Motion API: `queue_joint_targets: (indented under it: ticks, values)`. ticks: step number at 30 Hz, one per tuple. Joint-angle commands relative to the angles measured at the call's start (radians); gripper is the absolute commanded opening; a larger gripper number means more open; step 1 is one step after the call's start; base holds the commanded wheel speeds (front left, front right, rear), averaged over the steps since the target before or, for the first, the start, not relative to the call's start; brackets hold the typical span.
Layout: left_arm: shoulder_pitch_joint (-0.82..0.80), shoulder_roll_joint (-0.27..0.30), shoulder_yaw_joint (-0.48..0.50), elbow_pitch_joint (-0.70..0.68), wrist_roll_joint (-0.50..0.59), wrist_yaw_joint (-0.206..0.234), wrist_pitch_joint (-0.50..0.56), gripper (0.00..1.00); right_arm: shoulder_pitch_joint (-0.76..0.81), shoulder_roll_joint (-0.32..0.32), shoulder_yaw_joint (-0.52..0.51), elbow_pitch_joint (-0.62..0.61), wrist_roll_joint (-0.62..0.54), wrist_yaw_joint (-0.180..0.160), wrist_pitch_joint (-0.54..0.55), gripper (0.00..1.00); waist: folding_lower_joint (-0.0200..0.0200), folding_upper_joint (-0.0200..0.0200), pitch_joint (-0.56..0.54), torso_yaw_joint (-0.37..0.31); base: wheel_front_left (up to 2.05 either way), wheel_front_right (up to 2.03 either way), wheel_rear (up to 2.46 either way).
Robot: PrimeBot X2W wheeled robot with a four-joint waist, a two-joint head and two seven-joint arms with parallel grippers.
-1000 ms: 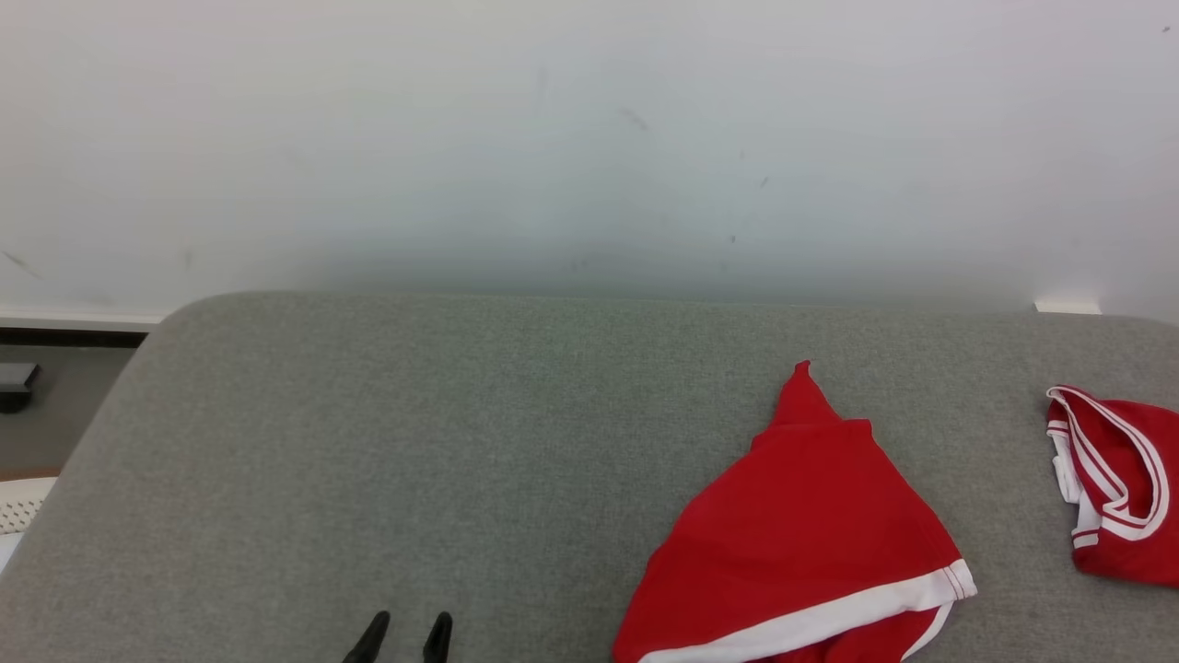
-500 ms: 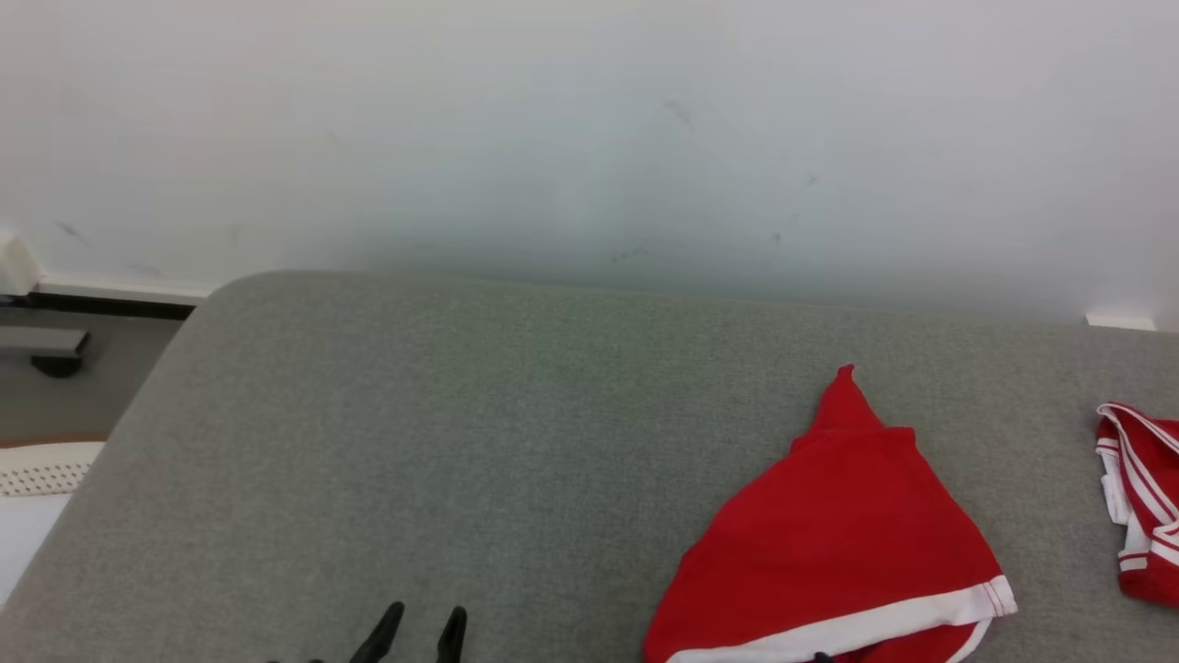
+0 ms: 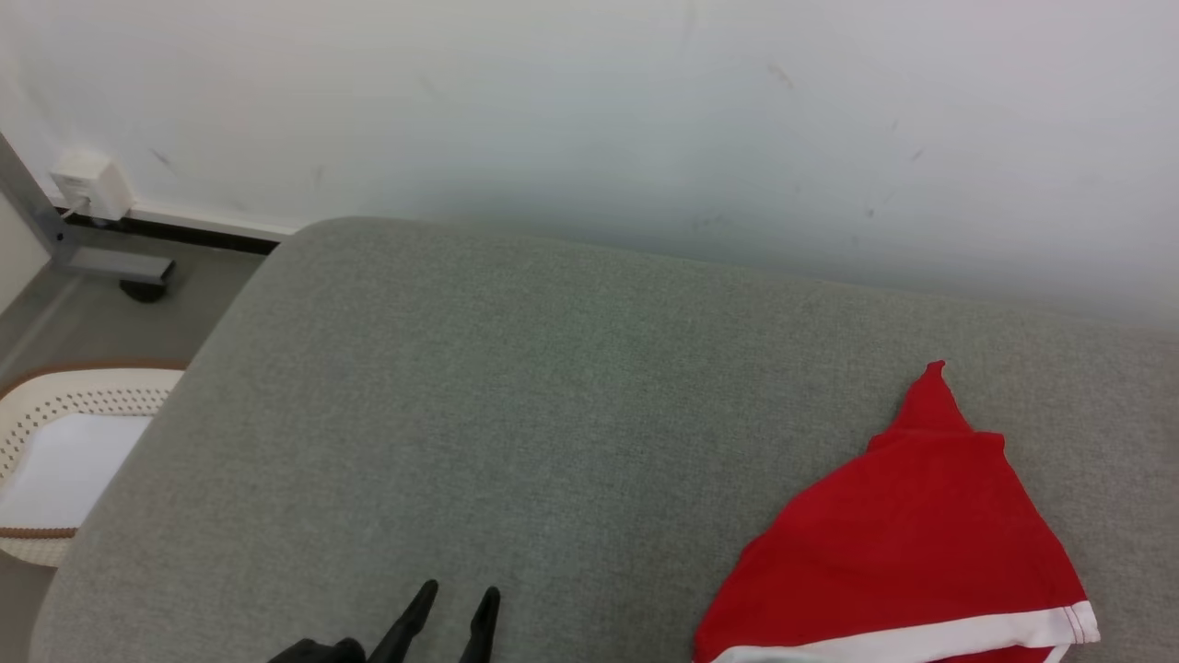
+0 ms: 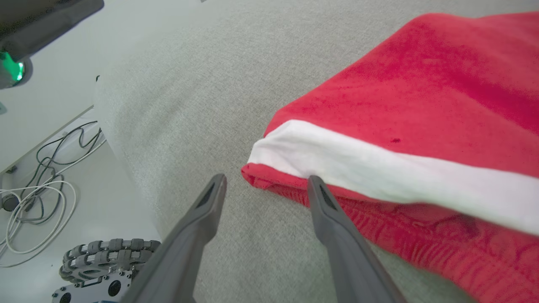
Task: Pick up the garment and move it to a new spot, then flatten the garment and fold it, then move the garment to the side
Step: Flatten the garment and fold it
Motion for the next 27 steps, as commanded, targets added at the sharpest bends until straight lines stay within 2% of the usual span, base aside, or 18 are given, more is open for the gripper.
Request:
queue_joint_targets:
  ticks: [1, 8, 9, 10, 11, 15, 27]
  values:
    - [-0.012, -0.002, -0.001, 0.007, 0.002, -0.007, -0.009, 1.00, -0.028, 0.004, -0.014, 0.012, -0.014, -0.003, 0.005, 1.00, 0.0001, 0.0000, 0.019, 0.010, 0.00, 0.00, 0.00]
    - [-0.052, -0.019, -0.011, 0.033, 0.011, -0.021, -0.019, 1.00, -0.127, 0.070, -0.052, 0.109, -0.047, -0.003, 0.119, 1.00, 0.0001, 0.0000, 0.055, 0.027, 0.00, 0.00, 0.00]
    - [-0.057, -0.021, -0.012, 0.037, 0.011, -0.023, -0.020, 1.00, -0.139, 0.080, -0.057, 0.118, -0.039, -0.003, 0.128, 0.70, 0.0001, 0.0000, 0.058, 0.029, 0.00, 0.00, 0.00]
    - [-0.063, -0.023, -0.013, 0.042, 0.011, -0.024, -0.018, 1.00, -0.151, 0.089, -0.066, 0.124, -0.028, -0.003, 0.131, 0.33, 0.0001, 0.0000, 0.061, 0.030, 0.00, 0.00, 0.00]
    - [-0.068, -0.026, -0.015, 0.045, 0.012, -0.026, -0.020, 1.00, -0.165, 0.097, -0.066, 0.127, -0.020, -0.003, 0.135, 0.00, 0.0001, 0.0000, 0.063, 0.032, 0.00, 0.00, 0.00]
    - [-0.087, -0.039, -0.019, 0.062, 0.014, -0.035, -0.026, 1.00, -0.248, 0.125, -0.088, 0.104, 0.062, -0.003, 0.106, 0.00, 0.0001, 0.0000, 0.071, 0.036, 0.00, 0.00, 0.00]
    - [-0.102, -0.056, -0.021, 0.088, 0.023, -0.047, -0.034, 1.00, -0.478, 0.139, -0.138, 0.045, 0.166, -0.003, 0.067, 0.00, 0.0001, 0.0000, 0.052, 0.038, 0.00, 0.00, 0.00]
